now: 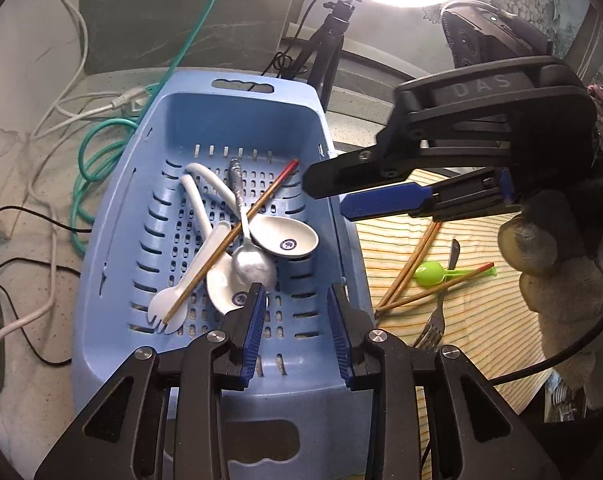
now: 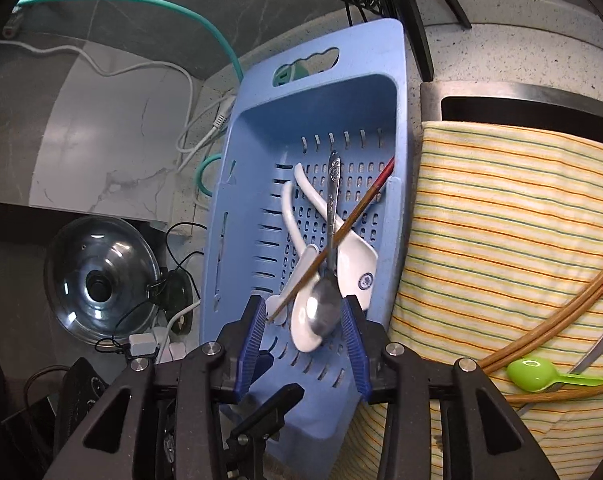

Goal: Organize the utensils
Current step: 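Move both grippers back from the basket to the utensils on the cloth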

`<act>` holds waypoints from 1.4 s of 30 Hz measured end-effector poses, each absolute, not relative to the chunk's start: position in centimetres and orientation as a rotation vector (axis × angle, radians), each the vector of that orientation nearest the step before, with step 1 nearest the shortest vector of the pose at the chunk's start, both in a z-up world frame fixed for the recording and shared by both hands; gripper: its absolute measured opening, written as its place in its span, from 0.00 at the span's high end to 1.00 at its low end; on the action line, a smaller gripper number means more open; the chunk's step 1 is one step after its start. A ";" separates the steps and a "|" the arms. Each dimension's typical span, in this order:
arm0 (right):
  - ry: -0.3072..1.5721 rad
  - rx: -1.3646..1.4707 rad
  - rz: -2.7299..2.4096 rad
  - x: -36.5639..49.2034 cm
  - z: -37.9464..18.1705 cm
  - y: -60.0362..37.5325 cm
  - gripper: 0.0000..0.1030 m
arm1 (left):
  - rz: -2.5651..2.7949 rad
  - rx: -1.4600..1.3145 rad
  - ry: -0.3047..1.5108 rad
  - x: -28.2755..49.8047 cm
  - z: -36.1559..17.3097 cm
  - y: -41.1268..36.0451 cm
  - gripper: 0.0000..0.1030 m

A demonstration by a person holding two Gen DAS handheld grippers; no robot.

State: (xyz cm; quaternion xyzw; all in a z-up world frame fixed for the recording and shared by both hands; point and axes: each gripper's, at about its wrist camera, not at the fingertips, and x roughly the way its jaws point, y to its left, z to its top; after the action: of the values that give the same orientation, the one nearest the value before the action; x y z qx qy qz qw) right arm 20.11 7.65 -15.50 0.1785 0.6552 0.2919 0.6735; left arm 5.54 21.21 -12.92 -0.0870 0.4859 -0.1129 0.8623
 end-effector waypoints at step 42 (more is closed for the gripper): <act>1.573 0.179 0.770 15.6 -20.8 2.3 0.65 | -0.132 -0.255 0.994 -1.9 -10.4 17.1 0.65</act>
State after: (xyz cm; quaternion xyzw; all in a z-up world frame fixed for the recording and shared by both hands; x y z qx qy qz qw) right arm 15.56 2.28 -20.84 0.0782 0.6888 0.3372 0.6370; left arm -1.89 17.08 -10.40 -0.1221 0.4749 -0.0633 0.8692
